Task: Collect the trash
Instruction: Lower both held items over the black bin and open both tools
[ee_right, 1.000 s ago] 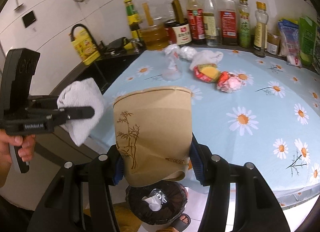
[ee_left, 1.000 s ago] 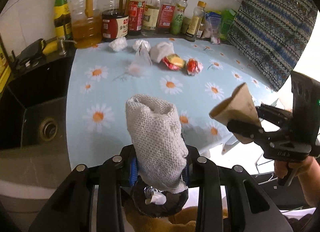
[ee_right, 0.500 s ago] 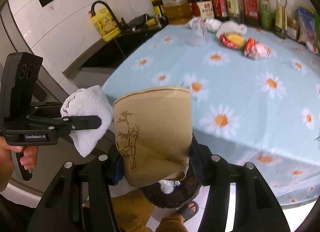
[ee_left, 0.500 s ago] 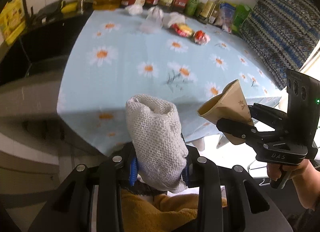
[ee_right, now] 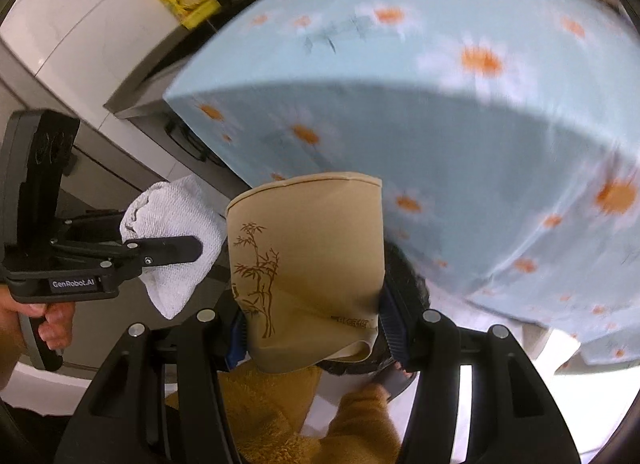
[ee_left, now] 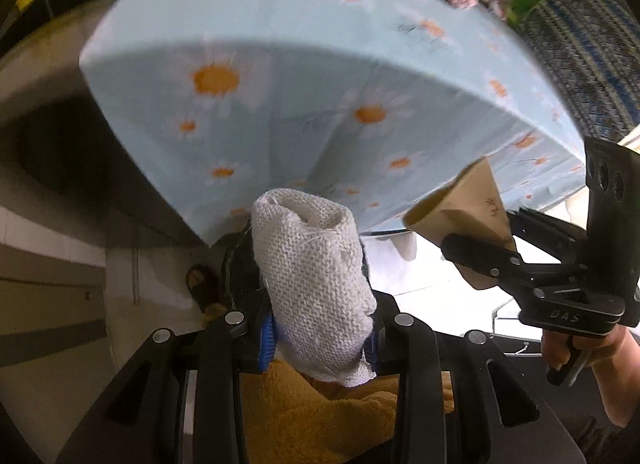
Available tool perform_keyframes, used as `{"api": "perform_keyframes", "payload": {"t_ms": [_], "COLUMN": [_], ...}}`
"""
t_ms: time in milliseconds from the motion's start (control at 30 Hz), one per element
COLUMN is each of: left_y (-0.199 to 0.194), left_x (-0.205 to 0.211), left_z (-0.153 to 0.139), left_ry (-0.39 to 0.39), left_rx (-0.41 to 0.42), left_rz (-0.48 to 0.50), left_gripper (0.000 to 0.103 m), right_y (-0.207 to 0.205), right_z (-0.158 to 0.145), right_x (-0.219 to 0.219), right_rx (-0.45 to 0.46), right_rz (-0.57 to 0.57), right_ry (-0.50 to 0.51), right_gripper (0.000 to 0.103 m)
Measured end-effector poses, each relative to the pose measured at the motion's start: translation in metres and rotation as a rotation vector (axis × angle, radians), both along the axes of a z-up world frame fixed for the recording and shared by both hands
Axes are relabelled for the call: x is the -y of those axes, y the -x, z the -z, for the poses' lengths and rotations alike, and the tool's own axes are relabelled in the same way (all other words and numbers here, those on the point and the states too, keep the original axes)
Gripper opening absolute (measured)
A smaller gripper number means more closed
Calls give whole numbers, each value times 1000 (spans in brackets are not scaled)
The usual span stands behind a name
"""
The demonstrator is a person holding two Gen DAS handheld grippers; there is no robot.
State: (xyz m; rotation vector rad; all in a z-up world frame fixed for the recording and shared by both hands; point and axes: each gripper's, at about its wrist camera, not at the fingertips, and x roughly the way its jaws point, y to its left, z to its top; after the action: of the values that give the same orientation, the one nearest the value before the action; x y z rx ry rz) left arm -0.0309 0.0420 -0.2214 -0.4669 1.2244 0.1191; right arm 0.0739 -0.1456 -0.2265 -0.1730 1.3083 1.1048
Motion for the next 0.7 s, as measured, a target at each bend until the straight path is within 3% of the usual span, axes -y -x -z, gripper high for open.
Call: {"api": "perform_keyframes", "payload": {"t_ms": [267, 467, 567, 600, 667, 700], "left_y": [1, -6, -9, -10, -12, -10], "left_x": [-8, -9, -8, -8, -9, -11], "left_z": [40, 55, 57, 57, 58, 58], "left_ry": [48, 69, 77, 77, 58, 54], "left_rx": [-70, -98, -101, -101, -110, -113], "left_rz": [-12, -14, -6, -9, -11, -15], "left_gripper": [32, 32, 36, 43, 50, 53], "right_y": [4, 8, 9, 8, 6, 4], "right_z": [36, 49, 50, 51, 49, 49], "right_x": [0, -2, -4, -1, -1, -1], "right_rx": [-71, -91, -94, -95, -90, -91], "right_rz": [39, 59, 63, 62, 69, 78], "right_ry": [59, 87, 99, 99, 104, 105], "right_gripper": [55, 55, 55, 56, 64, 75]}}
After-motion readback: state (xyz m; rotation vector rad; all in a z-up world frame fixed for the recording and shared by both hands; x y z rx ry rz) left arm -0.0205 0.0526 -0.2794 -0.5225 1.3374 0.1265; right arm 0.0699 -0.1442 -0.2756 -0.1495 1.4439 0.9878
